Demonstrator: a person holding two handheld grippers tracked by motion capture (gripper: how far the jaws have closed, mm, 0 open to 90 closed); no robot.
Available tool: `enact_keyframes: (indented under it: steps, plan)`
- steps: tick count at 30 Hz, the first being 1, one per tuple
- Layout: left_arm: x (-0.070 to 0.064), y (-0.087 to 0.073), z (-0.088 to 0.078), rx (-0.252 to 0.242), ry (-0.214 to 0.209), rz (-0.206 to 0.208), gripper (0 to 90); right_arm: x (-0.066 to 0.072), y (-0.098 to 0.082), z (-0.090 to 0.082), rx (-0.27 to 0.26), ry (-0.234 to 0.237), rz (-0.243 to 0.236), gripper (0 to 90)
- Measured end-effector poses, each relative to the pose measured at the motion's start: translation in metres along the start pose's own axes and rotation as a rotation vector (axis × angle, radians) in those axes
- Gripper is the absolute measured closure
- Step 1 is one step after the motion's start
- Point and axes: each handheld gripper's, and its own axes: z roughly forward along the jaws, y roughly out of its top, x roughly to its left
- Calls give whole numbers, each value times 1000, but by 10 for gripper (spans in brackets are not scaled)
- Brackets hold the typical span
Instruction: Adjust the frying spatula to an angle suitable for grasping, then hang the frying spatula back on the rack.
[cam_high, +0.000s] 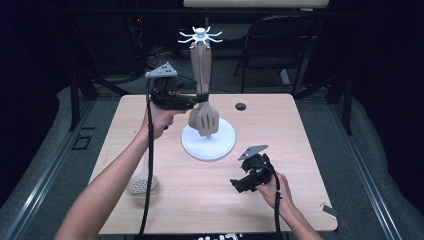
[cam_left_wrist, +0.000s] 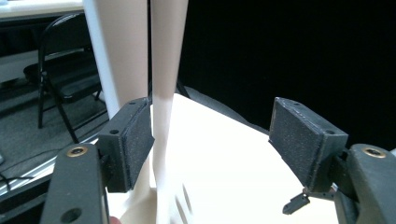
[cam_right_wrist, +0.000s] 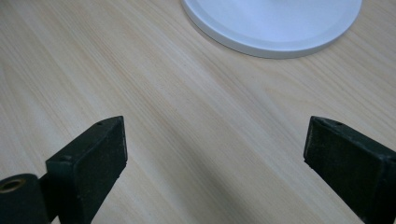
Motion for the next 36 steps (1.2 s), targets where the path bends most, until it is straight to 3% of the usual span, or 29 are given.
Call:
enact_keyframes:
  steps: [2, 9, 11, 17, 22, 26, 30, 36]
  plan:
    - [3, 1, -5, 0, -3, -3, 275, 0, 1, 1, 1, 2, -4, 57]
    - [10, 9, -16, 15, 55, -5, 181, 1, 2, 2, 12, 2, -11, 60]
    - [12, 13, -18, 5, 64, -12, 195, 0, 1, 1, 11, 4, -11, 62]
    - [10, 27, -25, -14, 140, 15, 433, -1, -1, -1, 8, -5, -12, 72]
    - [9, 36, -33, -70, 235, -10, 671, -1, -1, -2, 13, -2, -16, 76]
    - [9, 44, -36, -98, 268, 1, 801, 0, -1, -1, 12, -1, -20, 82]
    - [8, 53, -37, -124, 267, 9, 868, -1, -4, -2, 17, -6, -19, 83]
    - [6, 69, -34, -142, 284, 33, 883, -1, -3, -2, 24, -11, -25, 84]
